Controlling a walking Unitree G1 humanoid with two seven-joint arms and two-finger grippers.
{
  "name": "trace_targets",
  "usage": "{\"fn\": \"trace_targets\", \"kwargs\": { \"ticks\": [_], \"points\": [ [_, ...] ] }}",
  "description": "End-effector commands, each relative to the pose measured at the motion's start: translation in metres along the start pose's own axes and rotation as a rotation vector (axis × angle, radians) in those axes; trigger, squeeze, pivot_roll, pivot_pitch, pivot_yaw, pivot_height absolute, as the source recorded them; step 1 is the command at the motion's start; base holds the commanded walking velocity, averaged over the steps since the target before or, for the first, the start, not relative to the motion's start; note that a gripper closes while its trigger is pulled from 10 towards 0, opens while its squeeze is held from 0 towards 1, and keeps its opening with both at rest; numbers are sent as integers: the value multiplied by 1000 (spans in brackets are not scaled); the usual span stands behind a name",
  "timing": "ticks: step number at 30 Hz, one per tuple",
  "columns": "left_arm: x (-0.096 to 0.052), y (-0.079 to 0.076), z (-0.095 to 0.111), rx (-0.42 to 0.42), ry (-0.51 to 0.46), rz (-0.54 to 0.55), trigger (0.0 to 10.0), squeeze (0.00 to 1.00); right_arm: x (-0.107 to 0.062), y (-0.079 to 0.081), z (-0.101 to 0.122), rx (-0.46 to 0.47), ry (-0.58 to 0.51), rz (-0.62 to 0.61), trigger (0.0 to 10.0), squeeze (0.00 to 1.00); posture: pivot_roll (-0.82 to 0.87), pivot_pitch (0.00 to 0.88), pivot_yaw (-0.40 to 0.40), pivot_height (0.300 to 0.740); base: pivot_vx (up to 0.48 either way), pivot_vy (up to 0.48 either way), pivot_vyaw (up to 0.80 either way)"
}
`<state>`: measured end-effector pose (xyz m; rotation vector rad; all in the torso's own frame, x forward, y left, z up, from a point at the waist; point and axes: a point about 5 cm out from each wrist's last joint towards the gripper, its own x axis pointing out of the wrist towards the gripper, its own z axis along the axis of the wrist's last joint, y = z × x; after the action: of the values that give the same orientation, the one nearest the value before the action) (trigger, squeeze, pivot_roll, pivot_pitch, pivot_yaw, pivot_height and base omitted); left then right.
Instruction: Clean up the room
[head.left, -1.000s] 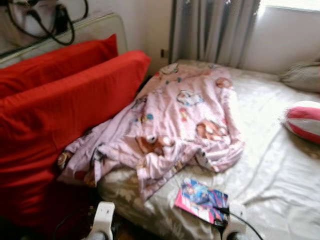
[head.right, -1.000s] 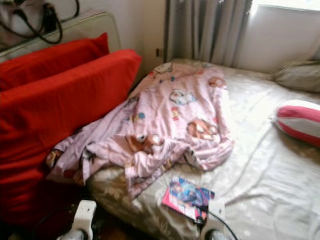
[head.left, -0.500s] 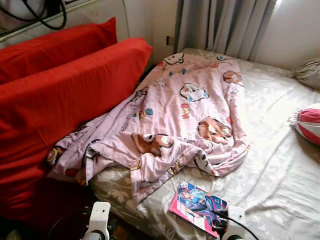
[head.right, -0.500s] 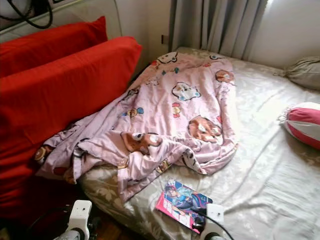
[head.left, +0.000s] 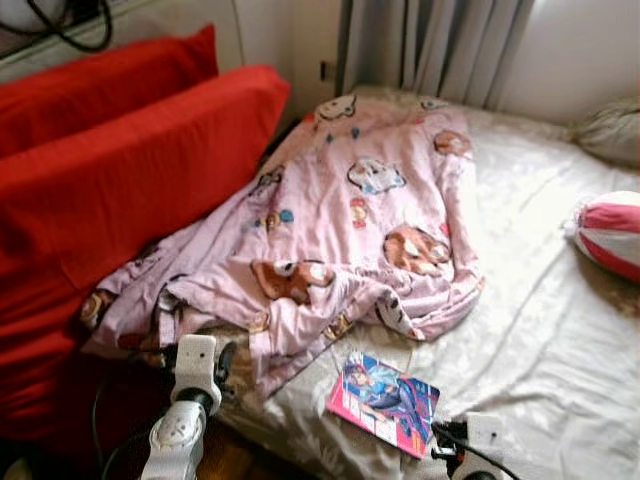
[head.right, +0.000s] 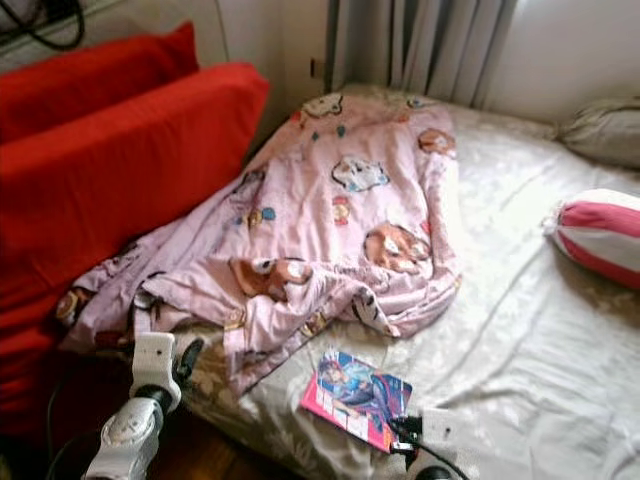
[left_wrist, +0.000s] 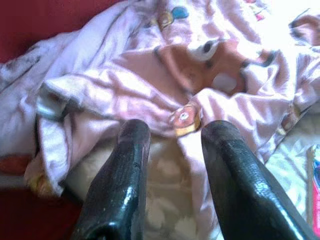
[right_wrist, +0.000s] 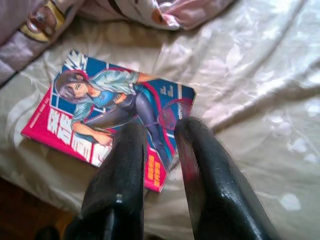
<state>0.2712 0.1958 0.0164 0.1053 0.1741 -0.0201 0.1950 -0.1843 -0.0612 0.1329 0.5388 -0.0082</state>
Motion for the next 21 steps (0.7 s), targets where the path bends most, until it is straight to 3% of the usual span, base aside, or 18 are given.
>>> {"fn": "trace_targets", "kwargs": {
  "ticks": [1,3,9,21],
  "points": [
    [-7,-5,5,5,-54,-27,10000,0,28,9,88,-69,-336,28,10000,0,48,151,-35,740,0,0,0],
    [-13,-5,5,10,-71,-16,10000,0,28,13,106,-94,-413,39,10000,0,47,139,-40,740,0,0,0],
    [-24,-5,12,17,-118,-5,10000,0,19,13,109,-72,-477,61,10000,0,61,133,-66,740,0,0,0],
    [-31,-2,26,17,-155,30,10000,0,5,10,88,-34,-425,14,10000,0,91,96,-62,740,0,0,0]
  ]
}}
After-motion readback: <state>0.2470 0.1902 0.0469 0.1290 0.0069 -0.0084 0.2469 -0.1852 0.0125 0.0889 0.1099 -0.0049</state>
